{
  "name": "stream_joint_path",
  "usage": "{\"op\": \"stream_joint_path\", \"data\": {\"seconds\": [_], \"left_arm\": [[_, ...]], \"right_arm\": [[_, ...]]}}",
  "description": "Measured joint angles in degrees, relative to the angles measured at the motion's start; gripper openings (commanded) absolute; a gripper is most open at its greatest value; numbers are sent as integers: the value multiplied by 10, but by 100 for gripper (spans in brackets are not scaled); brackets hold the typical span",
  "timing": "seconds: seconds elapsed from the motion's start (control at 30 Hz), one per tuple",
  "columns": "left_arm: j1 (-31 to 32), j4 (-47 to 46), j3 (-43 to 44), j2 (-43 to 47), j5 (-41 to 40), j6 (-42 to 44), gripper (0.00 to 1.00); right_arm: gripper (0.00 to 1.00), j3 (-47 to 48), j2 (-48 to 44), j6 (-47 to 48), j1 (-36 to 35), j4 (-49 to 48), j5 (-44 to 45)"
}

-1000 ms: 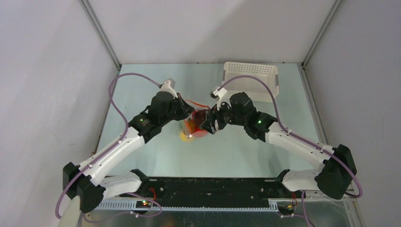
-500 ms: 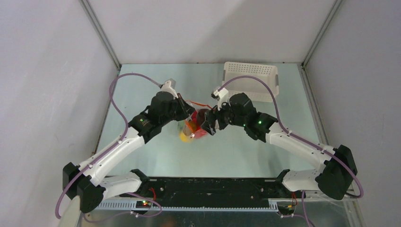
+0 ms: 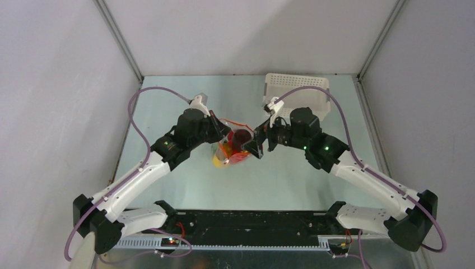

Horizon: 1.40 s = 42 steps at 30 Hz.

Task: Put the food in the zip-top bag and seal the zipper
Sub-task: Place the fake fruit in the zipper food storage bag, then adjust the zipper food storage bag at the center of the board.

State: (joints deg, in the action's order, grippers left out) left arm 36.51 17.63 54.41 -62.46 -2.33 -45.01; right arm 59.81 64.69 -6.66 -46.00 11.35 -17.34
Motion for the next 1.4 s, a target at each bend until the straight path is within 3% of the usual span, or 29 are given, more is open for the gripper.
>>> {"op": "stream_joint_path", "data": {"seconds": [0.2, 0.37, 0.63, 0.9, 1.07, 1.4], "left_arm": [[1, 0, 0, 3, 0, 1, 0], [1, 0, 0, 4, 0, 4, 0], [1, 0, 0, 4, 2, 5, 0], [1, 0, 0, 4, 9, 10, 0], [1, 0, 0, 4, 11, 16, 0], [9, 21, 21, -30, 25, 65, 0]], "right_arm": [[98, 3, -8, -41, 82, 20, -16], [88, 3, 14, -72, 143, 34, -37], [72, 3, 72, -99, 150, 64, -64], [38, 3, 122, -118, 149, 70, -80], [2, 3, 126, -128, 140, 63, -91], [0, 50, 126, -153, 116, 102, -67]]}}
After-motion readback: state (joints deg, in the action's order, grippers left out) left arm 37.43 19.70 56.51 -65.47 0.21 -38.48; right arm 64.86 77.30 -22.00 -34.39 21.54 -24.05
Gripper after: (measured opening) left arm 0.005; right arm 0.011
